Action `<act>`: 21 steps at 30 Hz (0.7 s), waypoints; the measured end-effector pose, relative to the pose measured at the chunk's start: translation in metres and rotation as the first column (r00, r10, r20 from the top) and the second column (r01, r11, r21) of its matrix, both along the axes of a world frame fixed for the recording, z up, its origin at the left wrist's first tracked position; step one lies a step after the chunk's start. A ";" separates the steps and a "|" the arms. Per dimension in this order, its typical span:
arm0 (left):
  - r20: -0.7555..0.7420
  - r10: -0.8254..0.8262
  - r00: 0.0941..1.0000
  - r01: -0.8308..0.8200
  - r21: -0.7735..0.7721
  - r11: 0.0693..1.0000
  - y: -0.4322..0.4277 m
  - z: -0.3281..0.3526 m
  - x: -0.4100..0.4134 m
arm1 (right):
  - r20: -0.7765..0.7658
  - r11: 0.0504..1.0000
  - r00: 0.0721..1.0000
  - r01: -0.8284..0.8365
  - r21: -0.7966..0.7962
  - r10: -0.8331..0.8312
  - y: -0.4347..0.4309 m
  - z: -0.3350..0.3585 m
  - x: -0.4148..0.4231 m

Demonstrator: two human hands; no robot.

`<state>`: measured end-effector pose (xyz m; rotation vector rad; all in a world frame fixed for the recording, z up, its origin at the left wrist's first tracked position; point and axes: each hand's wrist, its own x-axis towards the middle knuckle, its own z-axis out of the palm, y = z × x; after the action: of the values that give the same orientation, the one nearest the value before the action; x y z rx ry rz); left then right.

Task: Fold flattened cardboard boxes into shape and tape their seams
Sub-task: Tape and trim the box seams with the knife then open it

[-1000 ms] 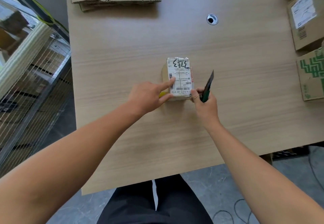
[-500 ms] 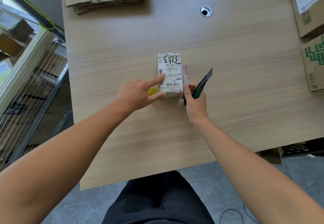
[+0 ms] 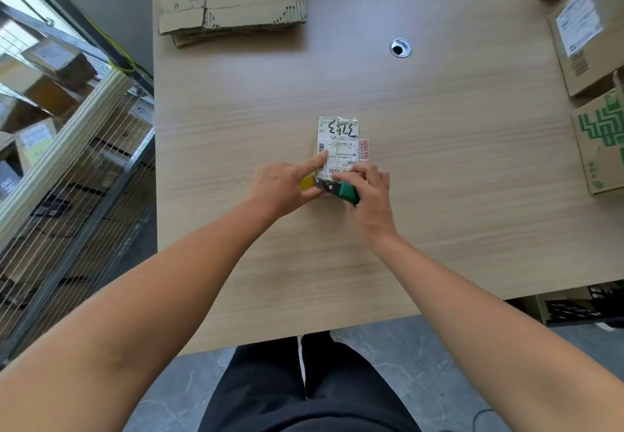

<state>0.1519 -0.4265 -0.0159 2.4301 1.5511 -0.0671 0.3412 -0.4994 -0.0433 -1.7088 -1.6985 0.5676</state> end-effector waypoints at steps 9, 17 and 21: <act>0.312 0.147 0.939 0.032 -0.503 0.864 0.009 0.020 -0.028 | 0.225 0.957 0.946 -0.264 0.123 0.232 0.025 0.009 0.035; 0.195 0.106 0.975 0.022 -0.558 0.830 0.021 0.016 -0.035 | 0.230 0.958 0.935 -0.285 0.028 0.272 0.032 0.014 0.034; 0.116 -0.069 0.991 0.105 -0.345 0.933 0.028 0.017 -0.030 | 0.182 0.964 0.949 -0.266 0.016 0.259 0.031 0.016 0.033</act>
<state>0.1218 -0.3981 0.0006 2.1812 1.2623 -0.2136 0.3738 -0.4681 -0.0269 -1.5542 -2.0713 0.5066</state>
